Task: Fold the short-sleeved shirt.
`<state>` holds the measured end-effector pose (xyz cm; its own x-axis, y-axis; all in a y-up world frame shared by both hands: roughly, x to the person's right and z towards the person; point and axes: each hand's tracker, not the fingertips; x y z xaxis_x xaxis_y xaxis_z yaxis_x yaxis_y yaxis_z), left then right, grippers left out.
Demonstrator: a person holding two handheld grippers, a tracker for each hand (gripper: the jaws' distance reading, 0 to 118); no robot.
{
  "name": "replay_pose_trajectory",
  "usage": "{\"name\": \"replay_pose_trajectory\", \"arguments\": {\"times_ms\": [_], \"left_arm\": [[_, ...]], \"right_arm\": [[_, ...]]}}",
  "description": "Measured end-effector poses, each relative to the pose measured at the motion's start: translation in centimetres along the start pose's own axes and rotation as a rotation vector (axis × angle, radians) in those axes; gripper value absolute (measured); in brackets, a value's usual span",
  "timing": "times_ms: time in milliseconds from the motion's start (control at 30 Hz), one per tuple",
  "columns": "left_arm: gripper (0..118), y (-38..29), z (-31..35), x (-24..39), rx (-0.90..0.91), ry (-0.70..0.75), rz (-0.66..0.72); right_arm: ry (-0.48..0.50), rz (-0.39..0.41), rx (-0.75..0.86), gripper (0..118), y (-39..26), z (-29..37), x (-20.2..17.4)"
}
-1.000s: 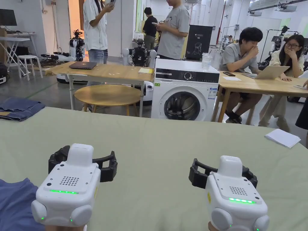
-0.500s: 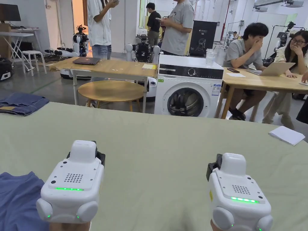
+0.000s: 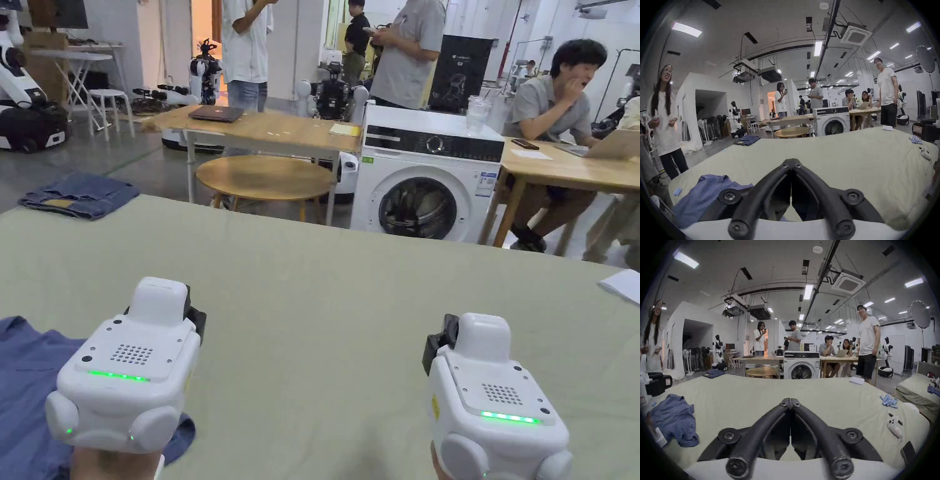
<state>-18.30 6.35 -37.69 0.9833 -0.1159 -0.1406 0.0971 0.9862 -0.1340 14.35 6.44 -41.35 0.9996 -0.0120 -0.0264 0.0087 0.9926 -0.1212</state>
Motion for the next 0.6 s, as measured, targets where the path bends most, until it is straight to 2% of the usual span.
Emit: {"name": "replay_pose_trajectory", "arguments": {"times_ms": [333,467,600], "left_arm": [[0,-1.1,2.7,-11.8,-0.186,0.196,-0.013],[0,-2.0,3.2,-17.1,-0.311,0.219,0.071],[0,-3.4,2.5,-22.1,-0.514,0.196,0.19]], "right_arm": [[0.187,0.038,-0.026,0,-0.1,-0.8,-8.6],[0.254,0.063,-0.057,0,-0.8,-0.8,-11.4],[0.292,0.085,-0.092,0,-1.7,-1.0,-13.1]]}}
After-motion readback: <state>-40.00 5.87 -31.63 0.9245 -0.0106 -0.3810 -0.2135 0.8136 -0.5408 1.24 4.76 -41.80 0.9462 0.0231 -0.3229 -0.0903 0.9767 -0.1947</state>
